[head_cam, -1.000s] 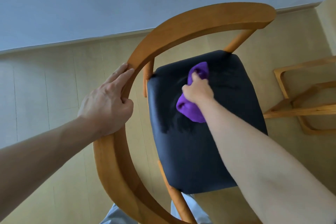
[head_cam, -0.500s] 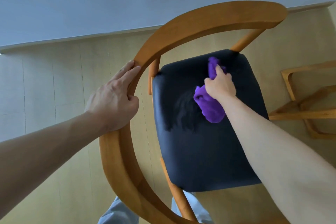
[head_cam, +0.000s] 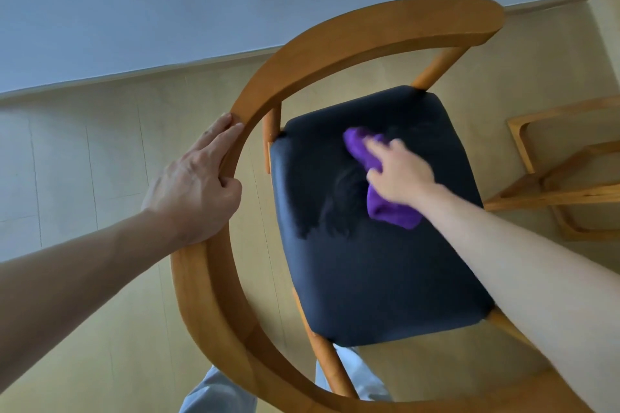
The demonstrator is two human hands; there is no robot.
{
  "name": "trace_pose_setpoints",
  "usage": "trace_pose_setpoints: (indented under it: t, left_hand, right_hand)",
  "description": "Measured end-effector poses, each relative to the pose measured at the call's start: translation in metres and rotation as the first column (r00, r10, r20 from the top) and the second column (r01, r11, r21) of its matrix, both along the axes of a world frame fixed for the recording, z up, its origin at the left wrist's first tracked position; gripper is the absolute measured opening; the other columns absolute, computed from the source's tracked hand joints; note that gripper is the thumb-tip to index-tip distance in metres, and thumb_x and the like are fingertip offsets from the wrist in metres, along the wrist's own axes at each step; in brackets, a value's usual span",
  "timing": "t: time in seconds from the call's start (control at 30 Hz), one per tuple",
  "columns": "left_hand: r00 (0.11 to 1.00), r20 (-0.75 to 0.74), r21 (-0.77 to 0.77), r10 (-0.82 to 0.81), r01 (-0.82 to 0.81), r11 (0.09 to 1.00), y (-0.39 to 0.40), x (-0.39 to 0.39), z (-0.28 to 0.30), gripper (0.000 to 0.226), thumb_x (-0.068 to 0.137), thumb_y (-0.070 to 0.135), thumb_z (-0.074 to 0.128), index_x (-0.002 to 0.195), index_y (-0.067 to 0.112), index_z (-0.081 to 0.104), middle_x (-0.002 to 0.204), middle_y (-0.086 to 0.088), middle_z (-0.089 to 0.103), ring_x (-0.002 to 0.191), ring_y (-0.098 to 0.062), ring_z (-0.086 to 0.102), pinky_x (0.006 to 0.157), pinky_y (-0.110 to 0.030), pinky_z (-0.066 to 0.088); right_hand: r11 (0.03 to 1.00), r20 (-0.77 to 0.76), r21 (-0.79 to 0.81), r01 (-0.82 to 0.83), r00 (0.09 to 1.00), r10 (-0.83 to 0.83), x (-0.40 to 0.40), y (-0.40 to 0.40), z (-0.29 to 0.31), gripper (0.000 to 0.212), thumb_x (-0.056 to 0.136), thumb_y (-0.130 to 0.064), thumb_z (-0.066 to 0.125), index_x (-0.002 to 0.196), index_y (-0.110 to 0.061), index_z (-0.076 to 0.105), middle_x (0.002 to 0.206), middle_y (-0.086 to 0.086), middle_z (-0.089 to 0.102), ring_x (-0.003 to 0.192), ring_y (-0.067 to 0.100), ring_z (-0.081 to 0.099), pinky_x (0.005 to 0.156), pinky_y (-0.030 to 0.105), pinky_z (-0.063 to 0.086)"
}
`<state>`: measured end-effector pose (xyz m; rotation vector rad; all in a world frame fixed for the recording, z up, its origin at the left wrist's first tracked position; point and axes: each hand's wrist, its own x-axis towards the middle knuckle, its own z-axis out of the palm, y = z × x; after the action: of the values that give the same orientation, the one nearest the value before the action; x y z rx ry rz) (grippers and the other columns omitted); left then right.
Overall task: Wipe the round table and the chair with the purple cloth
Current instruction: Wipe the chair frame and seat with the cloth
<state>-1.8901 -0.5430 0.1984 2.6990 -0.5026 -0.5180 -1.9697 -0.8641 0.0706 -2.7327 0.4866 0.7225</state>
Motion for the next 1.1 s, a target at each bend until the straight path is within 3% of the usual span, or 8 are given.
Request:
trace_pose_setpoints:
  t: [0.1,0.23,0.4,0.57,0.7,0.83,0.97,1.1]
  left_hand:
    - [1.0,0.001,0.004,-0.003,0.003,1.0,0.0,-0.001,0.0,0.068,0.098,0.024,0.051,0.158,0.04,0.024,0.166,0.021,0.015,0.137,-0.028,0.049,0.082,-0.029,0.043]
    - [1.0,-0.01,0.01,0.003,-0.003,1.0,0.0,-0.001,0.002,0.069,0.097,0.024,0.051,0.158,0.04,0.023,0.166,0.023,0.014,0.136,-0.026,0.05,0.08,-0.028,0.041]
    - [1.0,-0.015,0.0,0.01,-0.01,1.0,0.0,-0.001,0.003,0.069,0.097,0.023,0.051,0.158,0.041,0.024,0.165,0.023,0.015,0.14,-0.026,0.047,0.081,-0.026,0.04]
    - [1.0,-0.008,0.001,0.006,-0.006,1.0,0.001,0.001,0.003,0.069,0.096,0.022,0.051,0.157,0.041,0.025,0.165,0.025,0.015,0.14,-0.024,0.046,0.073,-0.018,0.036]
    - [1.0,-0.004,0.0,-0.006,0.006,1.0,0.002,0.0,0.002,0.07,0.096,0.021,0.051,0.157,0.042,0.024,0.165,0.026,0.014,0.139,-0.025,0.047,0.081,-0.028,0.042]
    - [1.0,-0.02,-0.003,-0.01,0.01,1.0,0.002,0.001,0.002,0.07,0.097,0.022,0.05,0.158,0.043,0.023,0.165,0.025,0.014,0.139,-0.026,0.046,0.087,-0.034,0.047]
    - [1.0,-0.019,0.008,-0.005,0.005,1.0,0.001,0.0,0.004,0.069,0.097,0.022,0.05,0.158,0.041,0.023,0.165,0.024,0.014,0.141,-0.026,0.043,0.086,-0.032,0.043]
    - [1.0,-0.007,-0.001,-0.021,0.021,1.0,0.001,0.002,0.003,0.069,0.096,0.022,0.05,0.157,0.042,0.025,0.165,0.025,0.015,0.142,-0.026,0.042,0.09,-0.037,0.047]
  right_hand:
    - [0.925,-0.01,-0.033,0.378,0.925,-0.379,0.011,0.005,-0.012,0.062,0.097,-0.041,0.049,0.156,-0.03,0.029,0.144,0.017,0.04,0.119,0.044,0.055,0.09,0.044,0.046]
    - [0.991,-0.115,0.006,-0.131,0.985,0.131,-0.039,0.106,-0.016,0.063,0.092,-0.04,0.052,0.149,-0.022,0.032,0.131,0.018,0.044,0.112,0.041,0.058,0.087,0.044,0.048]
    - [0.813,-0.235,0.262,-0.52,0.783,0.577,-0.091,0.12,0.004,0.066,0.095,-0.034,0.049,0.155,-0.037,0.022,0.137,0.01,0.044,0.112,0.035,0.056,0.081,0.041,0.042]
    - [1.0,-0.031,-0.001,0.028,0.999,-0.028,-0.048,0.018,-0.007,0.067,0.094,-0.042,0.049,0.155,-0.043,0.021,0.139,0.013,0.043,0.115,0.041,0.059,0.089,0.043,0.051]
    - [0.781,0.003,0.013,0.625,0.781,-0.625,-0.01,-0.029,-0.013,0.064,0.101,-0.041,0.05,0.159,-0.031,0.026,0.146,0.019,0.041,0.122,0.043,0.054,0.09,0.042,0.044]
    - [0.992,-0.092,-0.061,0.106,0.989,-0.112,-0.018,0.04,-0.02,0.062,0.093,-0.043,0.05,0.15,-0.026,0.031,0.136,0.02,0.042,0.115,0.045,0.057,0.088,0.045,0.048]
    - [0.825,-0.286,0.24,-0.512,0.774,0.564,-0.062,0.097,0.004,0.06,0.096,-0.037,0.048,0.153,-0.033,0.029,0.134,0.013,0.046,0.112,0.038,0.059,0.08,0.041,0.042]
    - [0.84,-0.156,-0.044,-0.541,0.834,0.529,-0.048,0.043,-0.004,0.06,0.091,-0.036,0.05,0.147,-0.032,0.031,0.13,0.013,0.046,0.107,0.039,0.058,0.073,0.041,0.041]
